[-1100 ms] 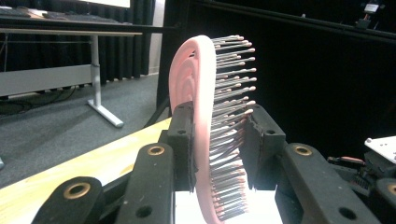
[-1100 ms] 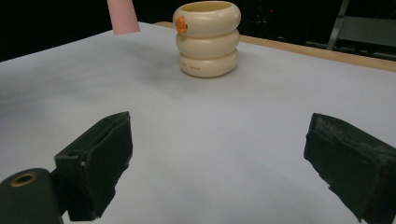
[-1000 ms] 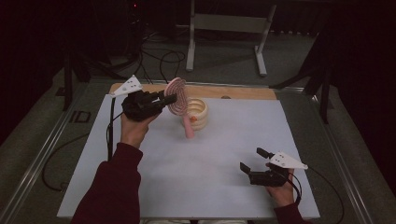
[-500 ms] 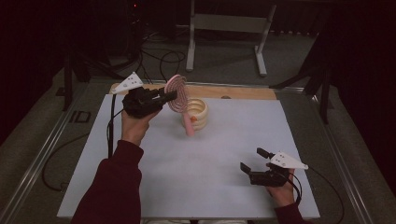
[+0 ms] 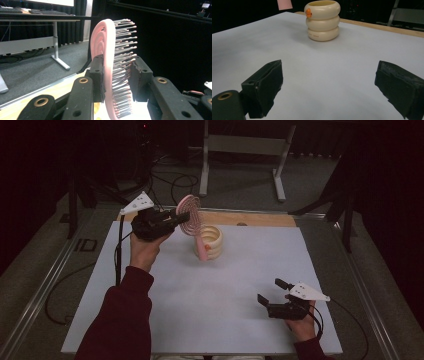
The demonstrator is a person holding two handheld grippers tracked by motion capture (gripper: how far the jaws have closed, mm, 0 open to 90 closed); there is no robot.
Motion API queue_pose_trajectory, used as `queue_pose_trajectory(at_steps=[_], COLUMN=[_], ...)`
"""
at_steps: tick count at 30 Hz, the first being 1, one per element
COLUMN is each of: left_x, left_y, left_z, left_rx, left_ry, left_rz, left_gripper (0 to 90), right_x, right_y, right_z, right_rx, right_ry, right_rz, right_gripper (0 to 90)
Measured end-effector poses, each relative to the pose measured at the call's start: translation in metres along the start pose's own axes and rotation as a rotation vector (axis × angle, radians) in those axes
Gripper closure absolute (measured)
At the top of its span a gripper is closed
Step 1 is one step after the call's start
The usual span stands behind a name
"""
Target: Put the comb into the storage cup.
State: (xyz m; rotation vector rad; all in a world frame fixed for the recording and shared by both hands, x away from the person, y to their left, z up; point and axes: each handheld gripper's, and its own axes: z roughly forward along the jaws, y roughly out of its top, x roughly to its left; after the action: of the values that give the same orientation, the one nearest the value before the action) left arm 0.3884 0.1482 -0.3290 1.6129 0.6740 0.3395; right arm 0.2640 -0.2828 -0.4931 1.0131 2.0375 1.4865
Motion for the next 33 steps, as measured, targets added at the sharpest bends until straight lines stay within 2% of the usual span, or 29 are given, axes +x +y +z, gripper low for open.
queue_pose_trajectory(at_steps=[18,33], left_x=[0.007,0.013], left_y=[0.012,0.02], left_z=[0.011,0.018], left_rx=[0.026,0.019], left_ry=[0.048,0.082], left_rz=[0.025,0.018], left_gripper=[68.1,68.0], right_x=[-0.001,-0.002], right_y=[0.0,0.0], right_z=[0.0,-0.001], right_rx=[0.001,0.002], right_ry=[0.0,0.0], right_rz=[0.004,0.006], right_gripper=[8.1,8.1])
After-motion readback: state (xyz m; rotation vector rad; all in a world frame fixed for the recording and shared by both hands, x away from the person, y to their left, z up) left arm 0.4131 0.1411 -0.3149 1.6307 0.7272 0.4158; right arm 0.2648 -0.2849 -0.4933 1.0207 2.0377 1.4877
